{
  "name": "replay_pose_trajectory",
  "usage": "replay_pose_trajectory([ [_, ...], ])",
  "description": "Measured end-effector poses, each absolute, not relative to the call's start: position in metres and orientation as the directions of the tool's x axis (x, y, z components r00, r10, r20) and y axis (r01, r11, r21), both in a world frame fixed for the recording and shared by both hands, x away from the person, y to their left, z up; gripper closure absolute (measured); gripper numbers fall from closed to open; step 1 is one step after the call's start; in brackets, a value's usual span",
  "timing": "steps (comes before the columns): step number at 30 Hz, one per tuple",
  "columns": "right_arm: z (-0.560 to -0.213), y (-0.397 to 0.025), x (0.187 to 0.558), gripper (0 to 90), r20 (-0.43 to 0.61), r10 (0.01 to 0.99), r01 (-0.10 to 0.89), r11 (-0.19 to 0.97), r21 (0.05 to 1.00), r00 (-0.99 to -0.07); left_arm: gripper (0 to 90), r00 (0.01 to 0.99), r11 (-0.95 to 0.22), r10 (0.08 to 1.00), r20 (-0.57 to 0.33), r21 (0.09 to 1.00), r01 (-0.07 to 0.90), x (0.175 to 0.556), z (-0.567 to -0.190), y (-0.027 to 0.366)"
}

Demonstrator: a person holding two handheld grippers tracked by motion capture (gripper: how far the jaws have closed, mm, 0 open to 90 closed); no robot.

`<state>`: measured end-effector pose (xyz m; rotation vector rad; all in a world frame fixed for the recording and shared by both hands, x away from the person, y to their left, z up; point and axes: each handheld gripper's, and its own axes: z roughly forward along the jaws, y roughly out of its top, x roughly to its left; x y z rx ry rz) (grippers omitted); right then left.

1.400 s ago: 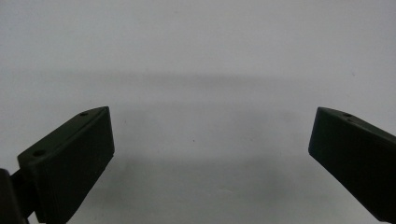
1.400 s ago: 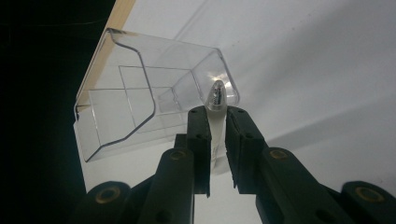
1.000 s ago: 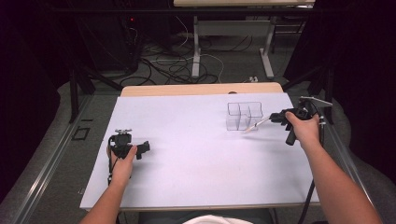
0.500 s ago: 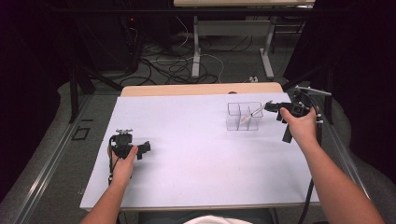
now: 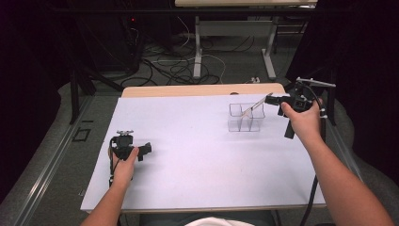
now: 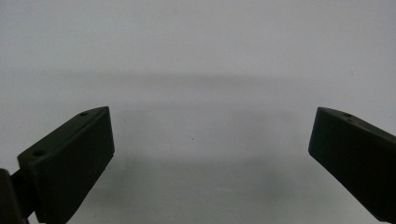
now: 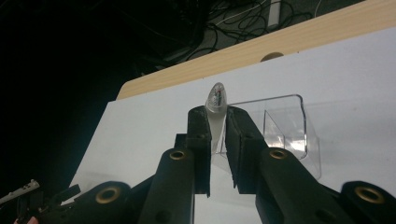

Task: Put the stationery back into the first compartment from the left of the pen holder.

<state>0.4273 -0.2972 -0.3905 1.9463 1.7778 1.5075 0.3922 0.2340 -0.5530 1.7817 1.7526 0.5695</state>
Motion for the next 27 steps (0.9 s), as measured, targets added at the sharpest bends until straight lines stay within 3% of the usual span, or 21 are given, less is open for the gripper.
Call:
replay_pose_trajectory([
  [15,-0.367,-0.282,0.437,80.1,0.514,0.831,0.631,-0.284,0.722,-0.214,0.2,0.053,0.020,0.995,-0.090,0.659,0.752,0.393,-0.553,0.234],
  [27,-0.380,-0.252,0.447,80.1,0.377,0.889,0.627,-0.143,0.765,-0.257,0.2,0.055,0.019,0.994,-0.092,0.655,0.755,0.393,-0.553,0.235],
])
